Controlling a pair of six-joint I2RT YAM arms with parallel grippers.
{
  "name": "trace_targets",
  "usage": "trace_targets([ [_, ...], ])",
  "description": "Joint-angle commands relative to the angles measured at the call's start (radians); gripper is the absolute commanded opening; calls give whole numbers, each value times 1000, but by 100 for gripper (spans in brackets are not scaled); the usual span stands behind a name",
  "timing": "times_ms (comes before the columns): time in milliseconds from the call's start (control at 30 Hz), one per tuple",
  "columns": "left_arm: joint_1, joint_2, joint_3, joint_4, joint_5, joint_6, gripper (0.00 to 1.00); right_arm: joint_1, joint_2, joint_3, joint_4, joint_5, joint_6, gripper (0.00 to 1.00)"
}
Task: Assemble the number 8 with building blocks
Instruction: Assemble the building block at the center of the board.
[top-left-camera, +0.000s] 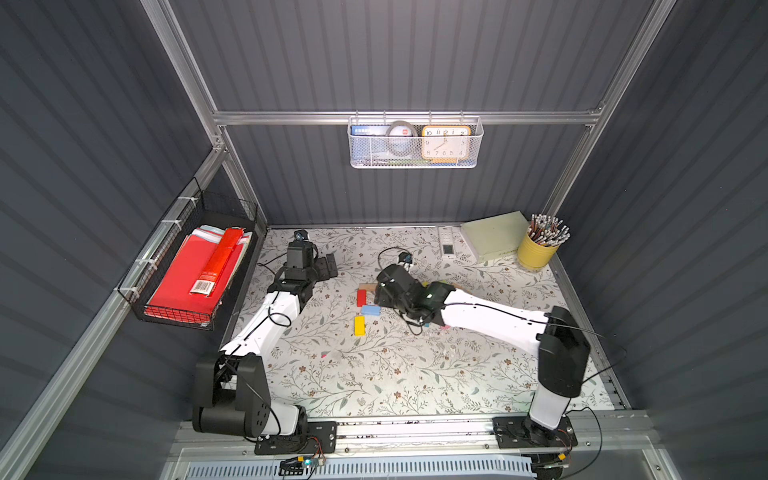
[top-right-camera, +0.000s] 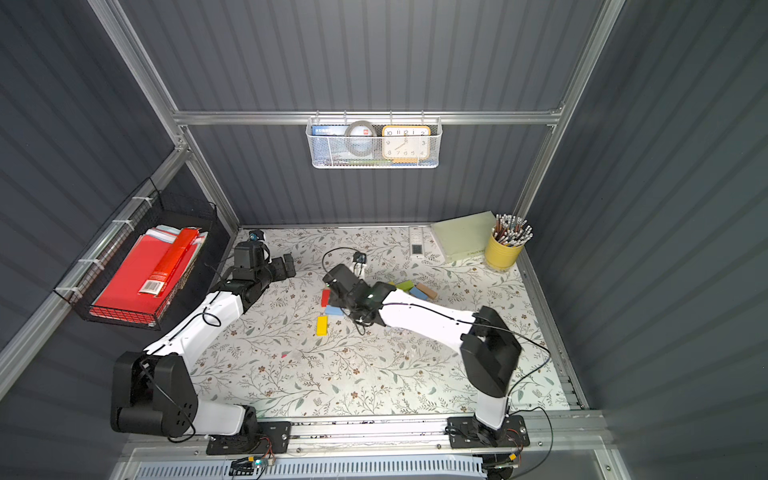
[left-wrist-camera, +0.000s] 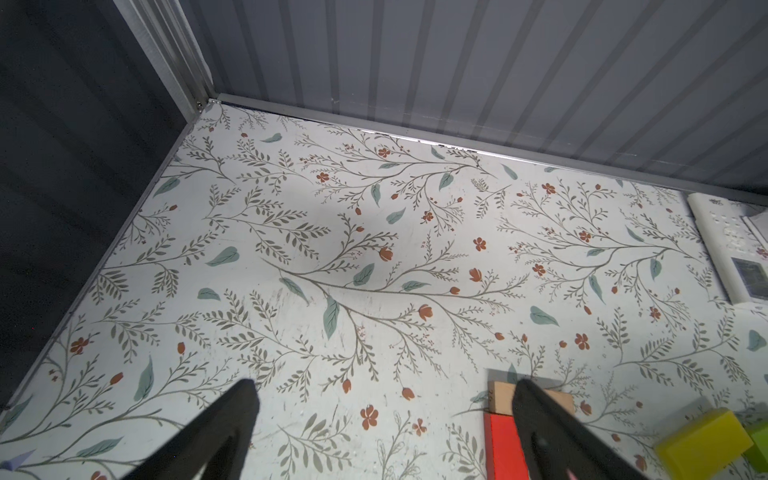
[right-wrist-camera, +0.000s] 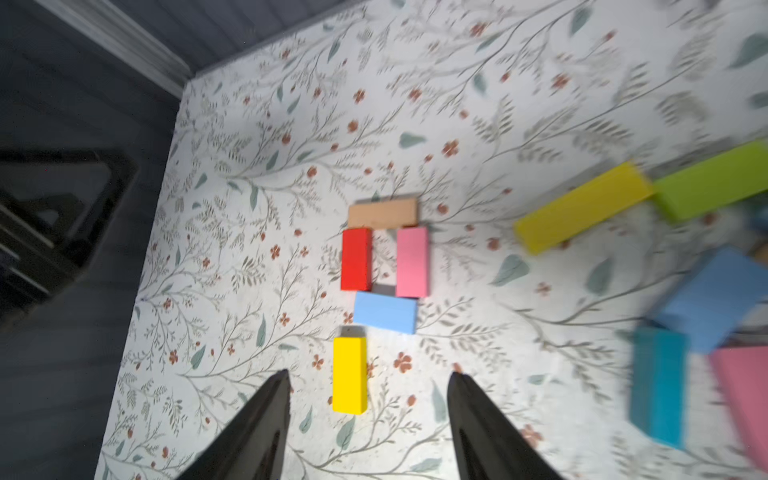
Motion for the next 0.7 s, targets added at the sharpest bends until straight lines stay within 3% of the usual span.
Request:
trace_targets([
  [0, 7, -23, -17, 23, 27, 48, 99, -52, -45, -115, -40, 45, -22, 65],
  [200, 7, -15, -19, 25, 38, 60, 99, -120, -59, -203, -62, 41, -27, 64],
  [500, 7, -15, -26, 25, 49, 67, 99, -169, 44, -223, -90, 5, -38, 45],
  [667, 6, -12, -27, 24, 53, 70, 99, -175, 103, -228, -85, -21, -38, 41],
])
